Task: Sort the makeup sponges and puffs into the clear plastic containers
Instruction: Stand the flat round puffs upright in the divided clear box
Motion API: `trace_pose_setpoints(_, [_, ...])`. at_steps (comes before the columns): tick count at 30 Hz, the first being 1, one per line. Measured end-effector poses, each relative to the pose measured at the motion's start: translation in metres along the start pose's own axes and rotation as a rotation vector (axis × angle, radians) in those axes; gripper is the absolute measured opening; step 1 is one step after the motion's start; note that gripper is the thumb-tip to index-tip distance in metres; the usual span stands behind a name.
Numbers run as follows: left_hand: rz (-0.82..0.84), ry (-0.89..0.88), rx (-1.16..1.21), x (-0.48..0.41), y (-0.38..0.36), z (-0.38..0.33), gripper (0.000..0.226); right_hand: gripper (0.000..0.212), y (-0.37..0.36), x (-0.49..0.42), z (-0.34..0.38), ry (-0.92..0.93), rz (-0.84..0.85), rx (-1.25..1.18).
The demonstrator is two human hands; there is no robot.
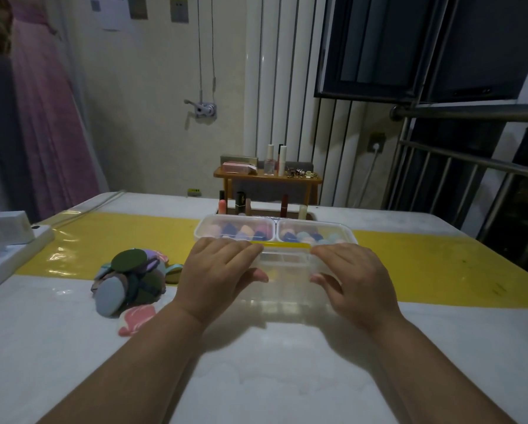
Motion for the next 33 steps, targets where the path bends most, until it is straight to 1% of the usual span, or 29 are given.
trace_pose_setpoints(7, [0.083,0.084,0.043,0.002,-0.006,0.007,0.05,0.036,0.0,-0.001,0.005,0.019,-0.002,0.024])
trace_pose_setpoints(9, [0.114,0.117,0.049,0.003,-0.006,0.008,0.052,0.036,0.001,0.0,0.005,0.003,0.007,0.011])
trace_pose_setpoints(11, [0.109,0.151,0.078,0.001,-0.001,0.008,0.048,0.037,0.001,0.0,0.002,-0.027,0.019,-0.021])
trace_pose_setpoints(14, [0.066,0.199,0.111,0.0,0.005,0.01,0.04,0.039,0.002,0.001,-0.002,-0.064,0.033,-0.064])
trace_pose_setpoints(17, [0.027,0.269,0.121,0.001,0.01,0.02,0.038,0.04,0.005,0.0,-0.004,-0.082,0.016,-0.105])
trace_pose_setpoints(20, [-0.013,0.327,0.149,0.004,0.015,0.028,0.035,0.041,0.013,-0.002,-0.007,-0.115,-0.043,-0.134])
trace_pose_setpoints(22, [-0.067,0.366,0.208,0.004,0.019,0.033,0.03,0.043,0.02,-0.004,-0.01,-0.152,-0.1,-0.126])
trace_pose_setpoints(25, [-0.152,0.399,0.275,0.002,0.028,0.037,0.016,0.045,0.031,-0.009,-0.016,-0.209,-0.182,-0.095])
trace_pose_setpoints(26, [-0.172,0.4,0.268,0.002,0.029,0.039,0.016,0.044,0.033,-0.011,-0.016,-0.209,-0.201,-0.081])
trace_pose_setpoints(27, [-0.184,0.415,0.255,0.002,0.03,0.042,0.023,0.043,0.033,-0.012,-0.016,-0.202,-0.214,-0.063])
trace_pose_setpoints(29, [-0.178,0.502,0.266,0.006,0.027,0.051,0.033,0.041,0.033,-0.013,-0.018,-0.209,-0.228,-0.031])
trace_pose_setpoints(30, [-0.161,0.567,0.299,0.009,0.023,0.056,0.033,0.039,0.033,-0.014,-0.018,-0.223,-0.229,-0.011])
trace_pose_setpoints(33, [-0.079,0.813,0.43,0.02,0.007,0.068,0.02,0.026,0.033,-0.017,-0.018,-0.256,-0.225,0.09])
Point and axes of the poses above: each hand's wrist, its own x-axis away from the middle knuckle, its own y-axis out of the back of the hand, z = x × y, the point moved 10 cm from there along -x, towards the middle knuckle, and after that the axes turned 10 degrees about -z, right-handed, at the moved point
